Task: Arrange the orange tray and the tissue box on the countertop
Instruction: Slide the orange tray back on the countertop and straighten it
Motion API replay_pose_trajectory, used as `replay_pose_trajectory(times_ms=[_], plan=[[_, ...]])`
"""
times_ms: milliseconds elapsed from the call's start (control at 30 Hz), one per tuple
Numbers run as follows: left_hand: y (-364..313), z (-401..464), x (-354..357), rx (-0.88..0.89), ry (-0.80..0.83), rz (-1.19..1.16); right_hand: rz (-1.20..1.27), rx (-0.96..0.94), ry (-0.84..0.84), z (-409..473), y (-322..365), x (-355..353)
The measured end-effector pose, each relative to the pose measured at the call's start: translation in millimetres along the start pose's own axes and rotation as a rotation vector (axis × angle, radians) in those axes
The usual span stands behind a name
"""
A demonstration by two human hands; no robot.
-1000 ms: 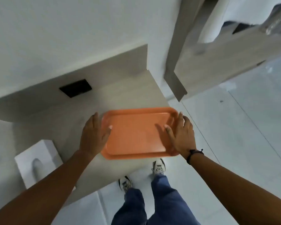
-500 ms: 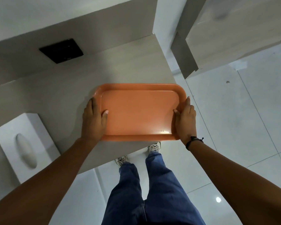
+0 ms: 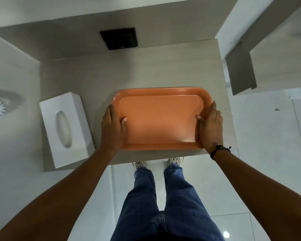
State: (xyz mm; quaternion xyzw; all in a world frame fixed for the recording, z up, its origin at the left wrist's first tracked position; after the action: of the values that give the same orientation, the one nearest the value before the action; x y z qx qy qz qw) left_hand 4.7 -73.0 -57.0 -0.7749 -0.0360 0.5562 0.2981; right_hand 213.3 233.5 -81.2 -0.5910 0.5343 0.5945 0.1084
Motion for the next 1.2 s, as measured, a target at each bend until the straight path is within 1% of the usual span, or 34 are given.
replay_pose_trajectory(times_ms=[200,400,467,533,600,633,733,767,833,967,1200], plan=[[25.8,-15.5,-11.9,-0.068,-0.06,0.011,-0.03,-0.084,0.039,5.9,26.7,14.5],[31.3,-19.6,-13.6,-0.094,-0.053,0.013,-0.051,-0.122,0.052,5.8,34.0,15.5],[30.2,-20.1,-14.8,-0.084,-0.064,0.068,-0.136,-0.138,0.015,3.2,36.3,11.3],[27.5,-23.6,-16.0,-0.058,-0.098,0.134,-0.306,-0.172,-0.085,-4.8,38.7,6.2],[22.6,-34.1,-13.3,0.02,-0.128,0.171,-0.423,-0.256,-0.16,-21.2,42.0,3.0],[20.5,-43.3,-9.4,0.082,-0.123,0.186,-0.468,-0.328,-0.156,-31.5,42.9,3.6],[20.7,-82.1,8.4,0.253,-0.069,0.238,-0.563,-0.578,-0.025,-64.8,37.2,15.0],[22.9,-94.8,14.0,0.271,-0.056,0.259,-0.584,-0.635,0.022,-74.7,34.0,19.1],[28.8,-113.4,23.3,0.255,-0.043,0.298,-0.633,-0.702,0.066,-89.9,28.3,26.4],[36.8,-122.3,31.4,0.213,-0.034,0.323,-0.668,-0.692,0.085,-98.6,25.9,36.6],[34.2,-97.9,28.6,0.199,-0.068,0.316,-0.667,-0.653,0.08,-84.8,37.6,41.6]])
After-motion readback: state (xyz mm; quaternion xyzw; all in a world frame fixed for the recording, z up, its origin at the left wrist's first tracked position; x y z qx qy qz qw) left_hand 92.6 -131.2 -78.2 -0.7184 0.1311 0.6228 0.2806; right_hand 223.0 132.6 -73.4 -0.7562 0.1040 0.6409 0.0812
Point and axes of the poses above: each hand's wrist, its own z-axis towards the middle knuckle, its own x-axis out of the palm, y = z × x, the point moved 3 cm from there along z, towards the middle knuckle, and after that the axes turned 5 degrees about -z, right-handed, at the moved point
